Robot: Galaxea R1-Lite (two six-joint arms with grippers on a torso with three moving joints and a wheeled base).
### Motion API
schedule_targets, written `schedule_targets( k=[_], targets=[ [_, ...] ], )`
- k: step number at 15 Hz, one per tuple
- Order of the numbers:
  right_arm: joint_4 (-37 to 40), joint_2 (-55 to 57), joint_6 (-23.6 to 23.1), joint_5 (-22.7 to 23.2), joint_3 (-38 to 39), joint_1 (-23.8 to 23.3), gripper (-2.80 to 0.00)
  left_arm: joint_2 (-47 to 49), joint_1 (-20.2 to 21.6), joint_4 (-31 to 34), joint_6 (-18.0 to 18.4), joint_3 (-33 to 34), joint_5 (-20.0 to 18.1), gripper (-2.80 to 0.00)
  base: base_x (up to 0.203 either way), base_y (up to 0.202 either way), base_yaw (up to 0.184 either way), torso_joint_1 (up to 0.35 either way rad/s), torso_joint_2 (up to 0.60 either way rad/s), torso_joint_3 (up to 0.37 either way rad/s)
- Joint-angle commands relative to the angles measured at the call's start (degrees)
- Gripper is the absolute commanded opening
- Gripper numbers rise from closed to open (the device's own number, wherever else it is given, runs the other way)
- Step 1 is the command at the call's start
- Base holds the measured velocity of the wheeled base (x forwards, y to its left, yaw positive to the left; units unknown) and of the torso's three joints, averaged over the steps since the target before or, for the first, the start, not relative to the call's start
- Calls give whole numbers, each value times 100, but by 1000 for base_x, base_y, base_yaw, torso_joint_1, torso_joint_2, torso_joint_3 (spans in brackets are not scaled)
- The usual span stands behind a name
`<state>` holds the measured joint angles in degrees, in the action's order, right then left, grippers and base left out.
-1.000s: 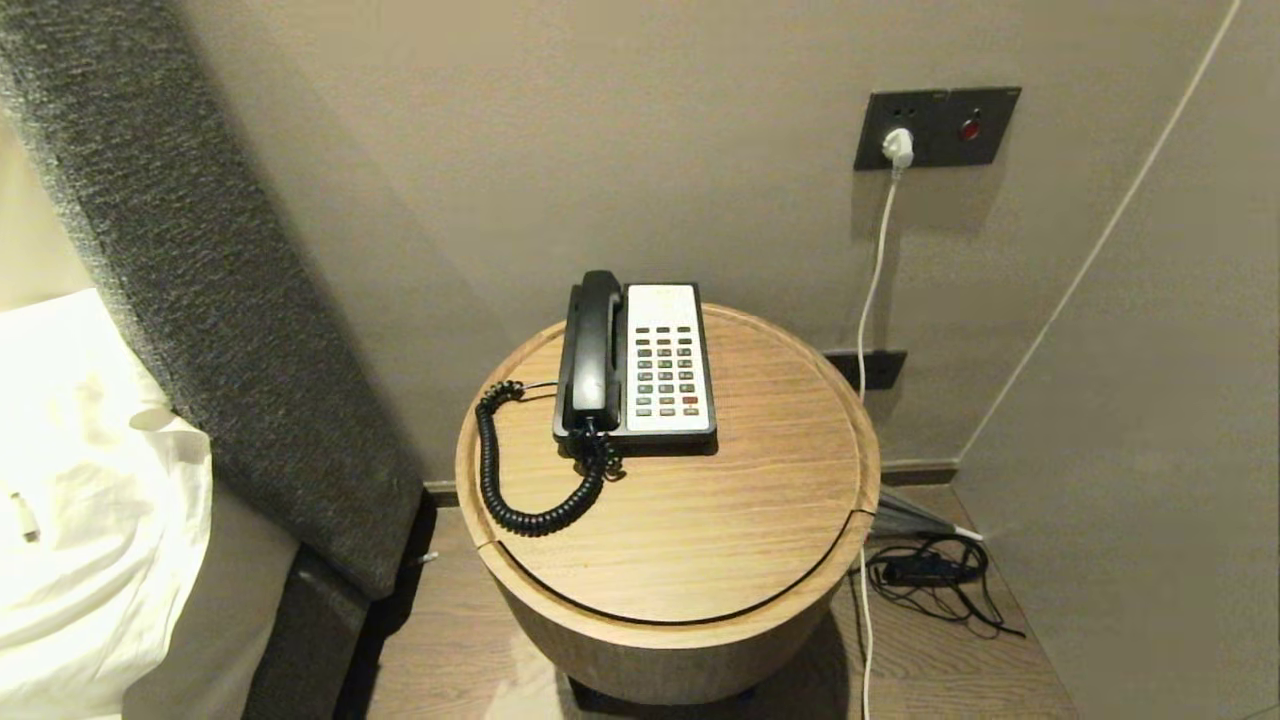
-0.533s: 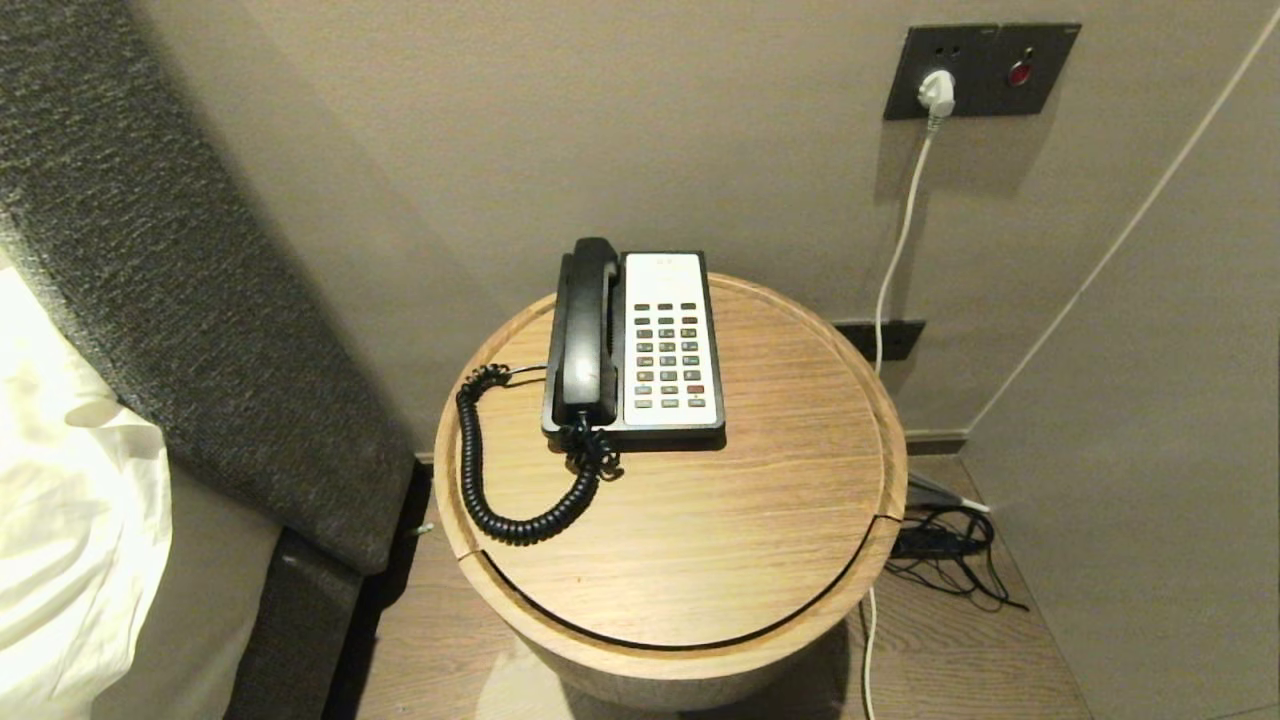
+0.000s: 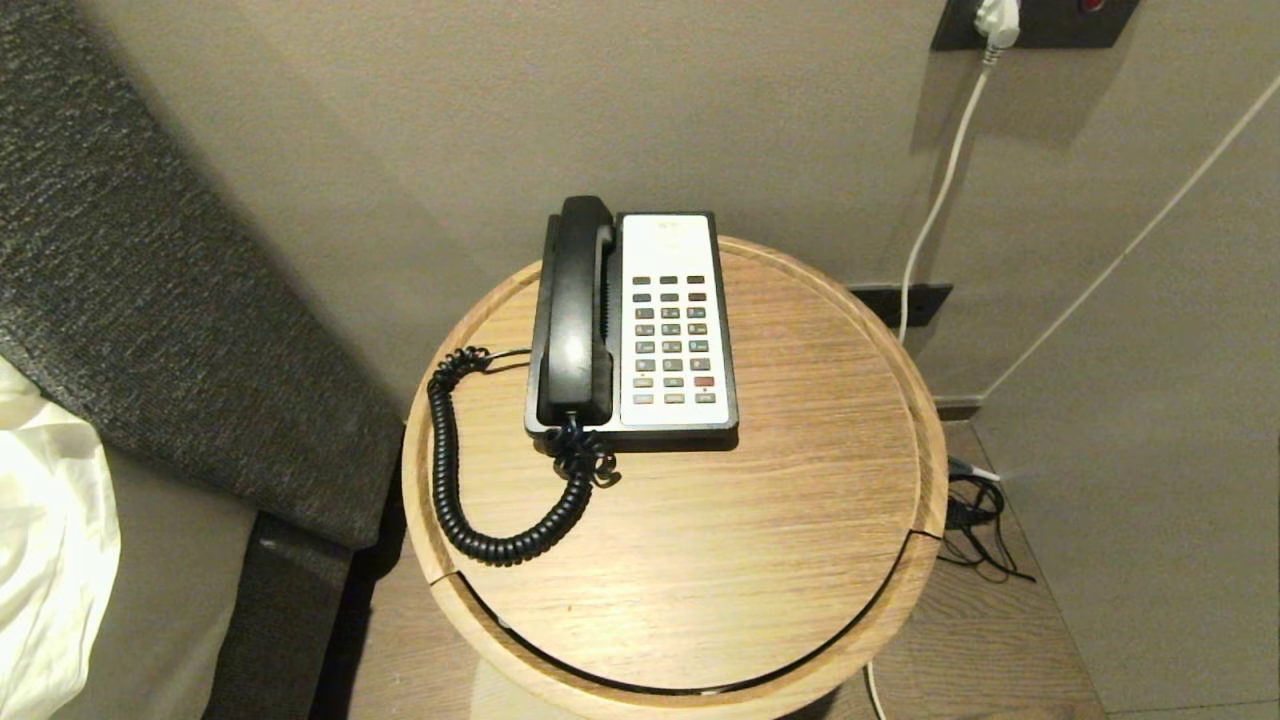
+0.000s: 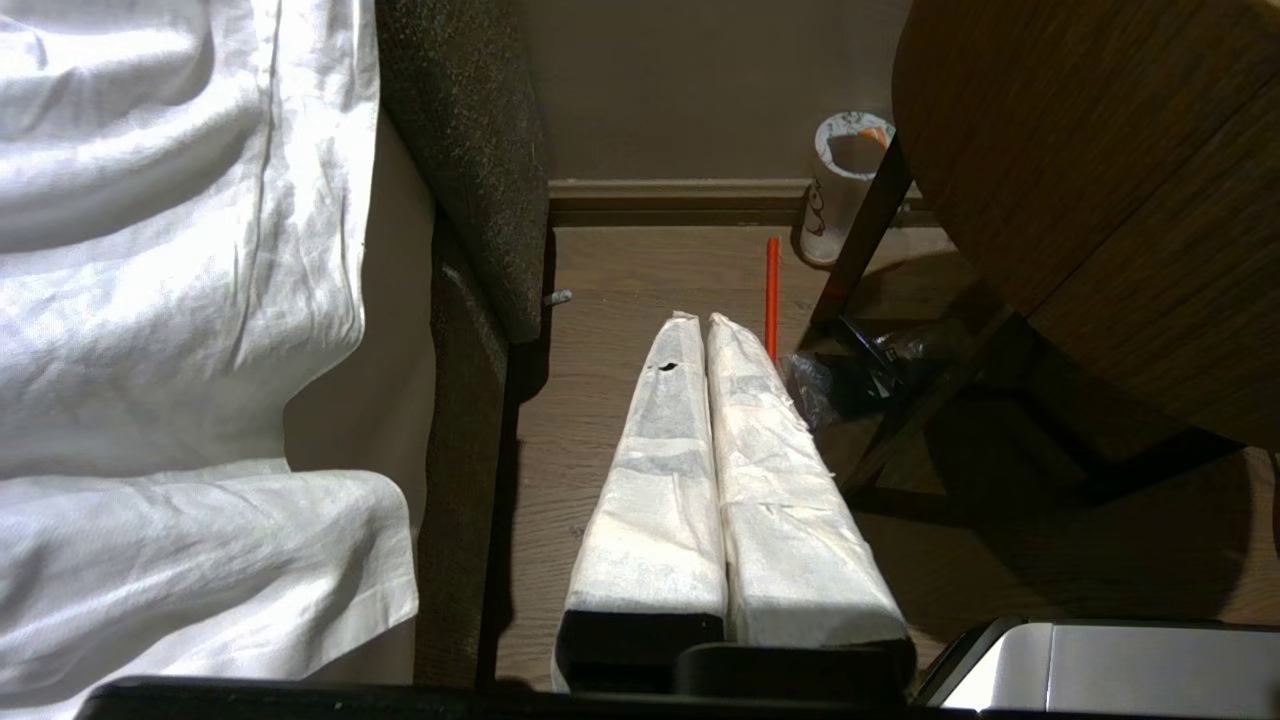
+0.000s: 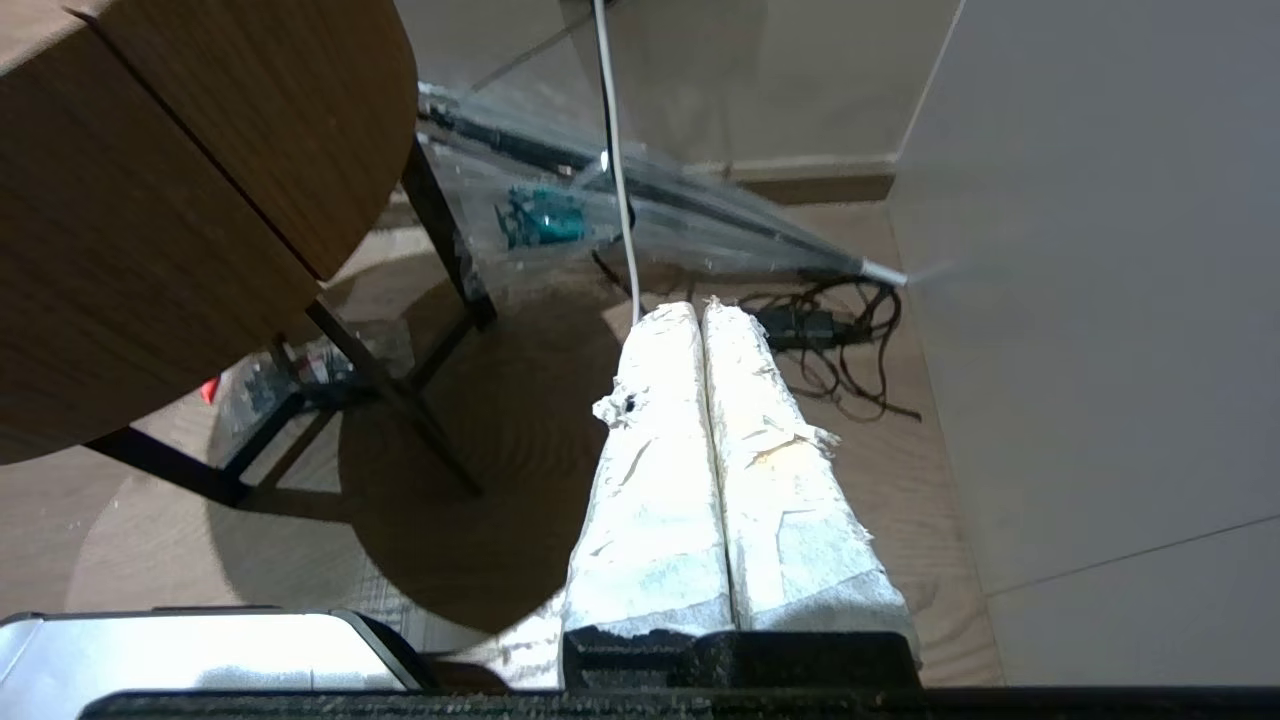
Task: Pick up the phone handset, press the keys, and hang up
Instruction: Pick up the desk phone handset
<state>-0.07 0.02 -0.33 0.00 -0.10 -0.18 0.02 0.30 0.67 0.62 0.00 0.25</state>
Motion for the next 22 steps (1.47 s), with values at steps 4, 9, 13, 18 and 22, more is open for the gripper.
schedule_targets(
  k=[4, 9, 13, 18, 22],
  targets=[
    [-1, -11, -2, 0, 1, 0, -280, -2, 5, -24, 26, 0, -8, -280, 0, 0, 0, -1, 4, -48],
    [-1, -11, -2, 0, 1, 1, -280, -1, 5, -10, 404, -6, -81, -280, 0, 0, 0, 0, 0, 0],
    [-1, -11, -2, 0, 1, -8, -280, 25, -2, 81, 351, -272, -88, -280, 0, 0, 0, 0, 0, 0],
    [-1, -11, -2, 0, 1, 1, -280, 1370, 23, 2649, 498, -3796, -524, -280, 0, 0, 0, 0, 0, 0],
    [-1, -11, -2, 0, 1, 1, -280, 4084, 63, 3782, 638, -6312, -1022, -280, 0, 0, 0, 0, 0, 0]
  ],
)
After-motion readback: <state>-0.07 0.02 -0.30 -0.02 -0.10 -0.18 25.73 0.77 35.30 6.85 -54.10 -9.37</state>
